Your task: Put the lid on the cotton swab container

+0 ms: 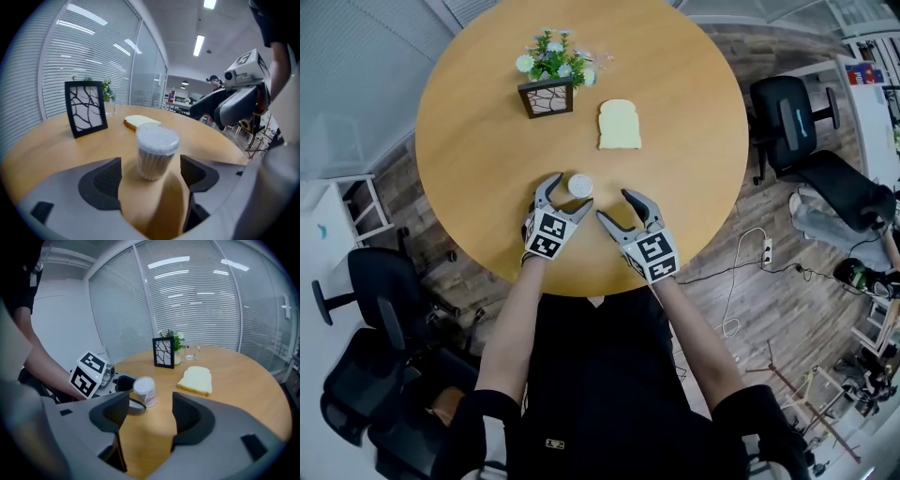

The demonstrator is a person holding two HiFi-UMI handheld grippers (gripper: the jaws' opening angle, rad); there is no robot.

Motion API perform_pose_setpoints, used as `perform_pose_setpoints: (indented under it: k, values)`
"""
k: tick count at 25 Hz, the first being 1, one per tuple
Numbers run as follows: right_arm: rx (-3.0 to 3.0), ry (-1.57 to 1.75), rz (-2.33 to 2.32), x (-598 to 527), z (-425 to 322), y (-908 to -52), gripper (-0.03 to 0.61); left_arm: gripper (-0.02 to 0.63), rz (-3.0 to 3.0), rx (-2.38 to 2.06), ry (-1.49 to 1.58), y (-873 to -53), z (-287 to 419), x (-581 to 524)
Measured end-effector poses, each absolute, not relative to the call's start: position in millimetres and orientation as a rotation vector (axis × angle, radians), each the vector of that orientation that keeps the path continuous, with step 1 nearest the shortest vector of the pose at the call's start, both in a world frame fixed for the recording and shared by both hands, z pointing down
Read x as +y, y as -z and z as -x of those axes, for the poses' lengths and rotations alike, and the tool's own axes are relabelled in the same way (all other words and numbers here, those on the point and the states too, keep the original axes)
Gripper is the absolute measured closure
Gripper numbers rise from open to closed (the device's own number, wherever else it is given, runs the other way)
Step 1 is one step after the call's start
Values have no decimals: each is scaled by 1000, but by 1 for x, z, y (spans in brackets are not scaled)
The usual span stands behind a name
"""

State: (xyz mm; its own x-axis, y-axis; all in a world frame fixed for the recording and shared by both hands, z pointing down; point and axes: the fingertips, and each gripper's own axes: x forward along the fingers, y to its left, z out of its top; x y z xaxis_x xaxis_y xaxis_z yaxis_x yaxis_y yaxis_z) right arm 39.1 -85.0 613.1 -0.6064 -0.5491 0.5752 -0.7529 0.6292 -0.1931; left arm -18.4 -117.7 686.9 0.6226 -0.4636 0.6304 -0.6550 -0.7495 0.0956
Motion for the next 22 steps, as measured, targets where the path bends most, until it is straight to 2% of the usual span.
perform_pose_setpoints:
  k: [6, 10, 12, 16, 17, 19, 22]
  values:
    - [-2361, -566, -1059, -69, -56, -612, 320, 235, -2485, -957, -939, -673, 63, -88]
    - [-2377, -512, -1034, -58, -56, -598, 519, 241, -2505, -958, -924, -647, 75, -67]
    - [-2393, -508, -1038, -52, -54, -590, 552, 302, -2525, -970, -856, -630, 75, -55]
    - [-2430, -528, -1047, -44, -46, -580, 563, 538, -2573, -990, -693, -589, 78, -41]
    - [-2436, -520, -1046, -42, -43, -577, 563, 570, -2579, -996, -659, -580, 79, -38]
    - [-2444, -497, -1044, -39, -38, -569, 563, 598, -2578, -1004, -599, -567, 83, -30]
    - [-2439, -443, -1032, -33, -36, -560, 565, 606, -2564, -1007, -530, -554, 87, -24]
